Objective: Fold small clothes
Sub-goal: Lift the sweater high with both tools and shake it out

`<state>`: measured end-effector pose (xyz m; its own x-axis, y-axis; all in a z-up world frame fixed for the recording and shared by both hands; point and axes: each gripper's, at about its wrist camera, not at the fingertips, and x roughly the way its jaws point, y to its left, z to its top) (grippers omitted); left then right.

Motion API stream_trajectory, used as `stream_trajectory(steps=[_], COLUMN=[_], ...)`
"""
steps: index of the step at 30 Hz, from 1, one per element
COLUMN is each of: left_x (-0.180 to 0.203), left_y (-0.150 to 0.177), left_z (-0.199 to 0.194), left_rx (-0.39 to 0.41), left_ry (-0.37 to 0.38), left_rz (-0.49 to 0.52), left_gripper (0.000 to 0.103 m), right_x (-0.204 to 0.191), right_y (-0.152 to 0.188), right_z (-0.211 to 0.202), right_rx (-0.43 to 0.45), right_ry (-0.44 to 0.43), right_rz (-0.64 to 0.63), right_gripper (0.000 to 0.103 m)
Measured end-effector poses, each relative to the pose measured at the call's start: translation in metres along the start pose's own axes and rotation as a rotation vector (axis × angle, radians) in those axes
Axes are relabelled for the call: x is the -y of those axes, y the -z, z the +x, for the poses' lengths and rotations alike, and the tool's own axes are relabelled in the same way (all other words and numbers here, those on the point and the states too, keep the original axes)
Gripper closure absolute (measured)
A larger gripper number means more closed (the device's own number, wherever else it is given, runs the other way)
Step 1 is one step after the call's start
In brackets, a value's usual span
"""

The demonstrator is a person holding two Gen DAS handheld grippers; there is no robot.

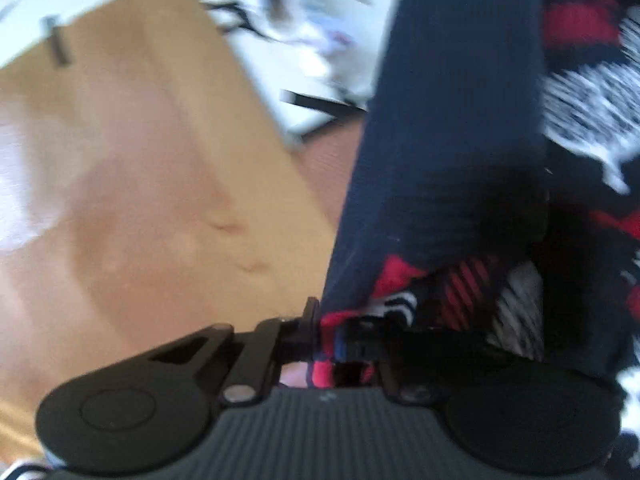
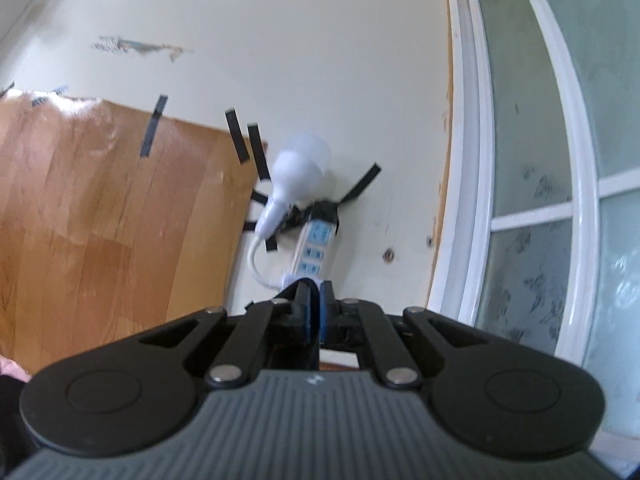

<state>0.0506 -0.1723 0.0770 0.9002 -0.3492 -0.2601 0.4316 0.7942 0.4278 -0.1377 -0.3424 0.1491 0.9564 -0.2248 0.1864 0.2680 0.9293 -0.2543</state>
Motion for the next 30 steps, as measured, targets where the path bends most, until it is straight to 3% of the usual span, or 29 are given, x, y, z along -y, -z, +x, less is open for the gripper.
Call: stream_trajectory(steps=[4, 7, 10, 14, 18, 22, 30], left_x=[-0.043, -0.077, -0.11, -0.128, -0.135, -0.149, -0.163], left_y=[-0.018, -0.033, -0.05, -0.07, -0.09, -0.107, -0.102], left_z=[-0.049, -0.108, -0.174, -0.267, -0.338, -0.366, -0.341], left_rx=[0.119, 0.249, 0.35, 0.513, 0.628, 0.626, 0.47], left_ry=[-0.103, -0.216, -0.256, -0.407, -0.471, -0.465, -0.469], left_rz=[-0.116, -0.163, -0.233, -0.263, -0.252, -0.217, -0.22], left_gripper=[0.096, 0.096, 0.096, 0.096, 0.096, 0.096, 0.094], right_x=[0.0, 0.001, 0.005, 0.006, 0.004, 0.006, 0.001], right_y=[-0.016, -0.032, -0.056, -0.088, -0.122, -0.152, -0.17], right_z=[-0.017, -0.032, -0.053, -0.078, -0.102, -0.112, -0.109], right_rx=[0.045, 0.1, 0.178, 0.276, 0.35, 0.369, 0.344], right_ry=[-0.003, 0.0, -0.012, -0.046, -0.08, -0.093, -0.131], right_rz=[-0.006, -0.001, 0.024, 0.05, 0.062, 0.066, 0.084], right_gripper=[0.097, 0.097, 0.096, 0.096, 0.096, 0.096, 0.096])
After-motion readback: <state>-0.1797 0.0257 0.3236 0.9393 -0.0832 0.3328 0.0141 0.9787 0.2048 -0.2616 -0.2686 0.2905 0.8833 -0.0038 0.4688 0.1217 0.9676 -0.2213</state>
